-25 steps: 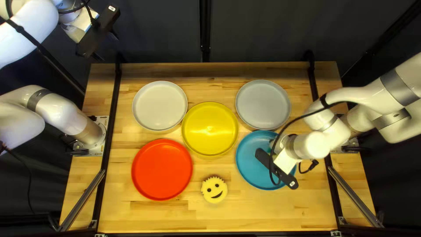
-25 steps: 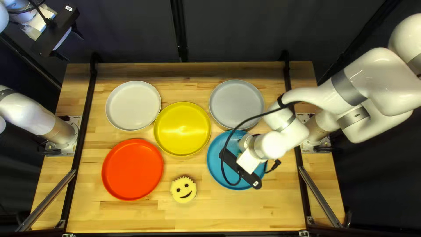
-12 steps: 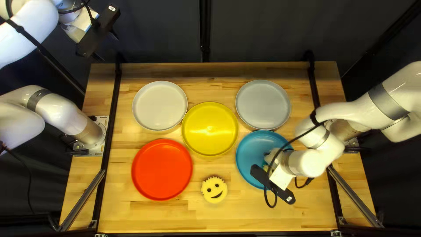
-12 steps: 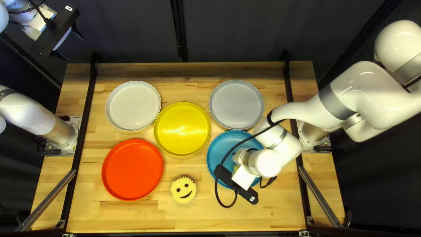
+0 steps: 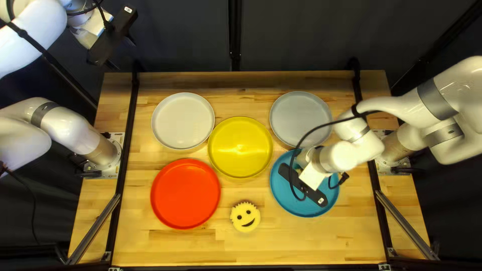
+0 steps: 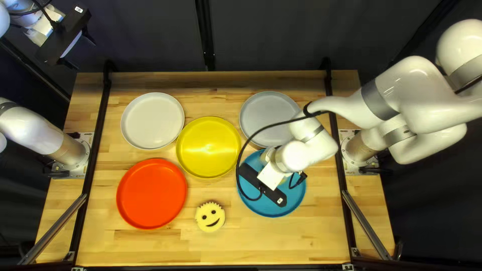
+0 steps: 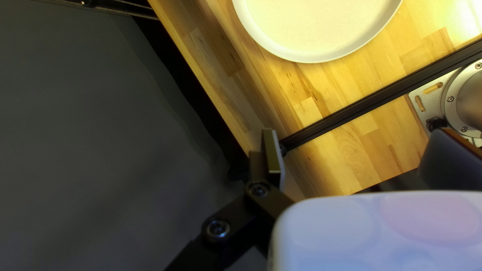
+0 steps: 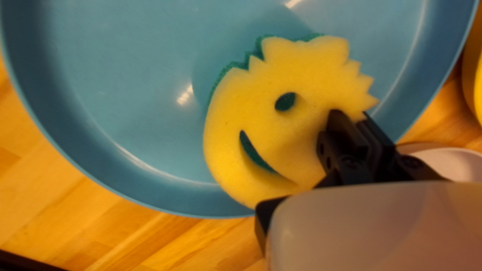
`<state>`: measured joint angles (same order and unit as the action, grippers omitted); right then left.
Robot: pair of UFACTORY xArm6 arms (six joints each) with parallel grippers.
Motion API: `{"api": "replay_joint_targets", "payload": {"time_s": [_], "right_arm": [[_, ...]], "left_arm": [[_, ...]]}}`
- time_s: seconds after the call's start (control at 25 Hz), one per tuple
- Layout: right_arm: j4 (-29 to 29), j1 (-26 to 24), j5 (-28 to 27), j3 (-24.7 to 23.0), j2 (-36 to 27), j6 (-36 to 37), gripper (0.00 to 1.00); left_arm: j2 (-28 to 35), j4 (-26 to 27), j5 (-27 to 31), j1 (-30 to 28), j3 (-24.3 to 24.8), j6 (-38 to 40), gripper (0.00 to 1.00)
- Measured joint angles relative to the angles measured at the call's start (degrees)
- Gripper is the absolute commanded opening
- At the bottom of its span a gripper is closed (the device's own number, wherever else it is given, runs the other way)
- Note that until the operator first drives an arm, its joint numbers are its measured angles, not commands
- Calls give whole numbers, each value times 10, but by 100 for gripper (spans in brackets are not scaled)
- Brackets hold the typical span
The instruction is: Pick up sponge and scrub the plate
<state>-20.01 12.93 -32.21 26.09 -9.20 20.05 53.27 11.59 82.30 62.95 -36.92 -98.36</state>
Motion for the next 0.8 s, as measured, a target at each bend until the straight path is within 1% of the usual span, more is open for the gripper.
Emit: {"api": "replay_joint_targets", "payload": {"time_s": [0.12, 0.32, 0.44, 0.64, 0.72, 0.8], "right_arm": [[44, -21, -25, 40, 10, 24, 0], [109, -73, -49, 112, 53, 57, 0], [124, -93, -65, 158, 82, 58, 0], [132, -140, -79, 238, 145, 67, 0], [137, -158, -80, 258, 166, 80, 0], [140, -163, -79, 265, 172, 86, 0]], "left_arm": [[0, 0, 0, 0, 0, 0, 100], [0, 0, 0, 0, 0, 0, 100], [0, 0, 0, 0, 0, 0, 100], [0, 0, 0, 0, 0, 0, 100], [0, 0, 0, 0, 0, 0, 100], [0, 0, 0, 0, 0, 0, 100]]}}
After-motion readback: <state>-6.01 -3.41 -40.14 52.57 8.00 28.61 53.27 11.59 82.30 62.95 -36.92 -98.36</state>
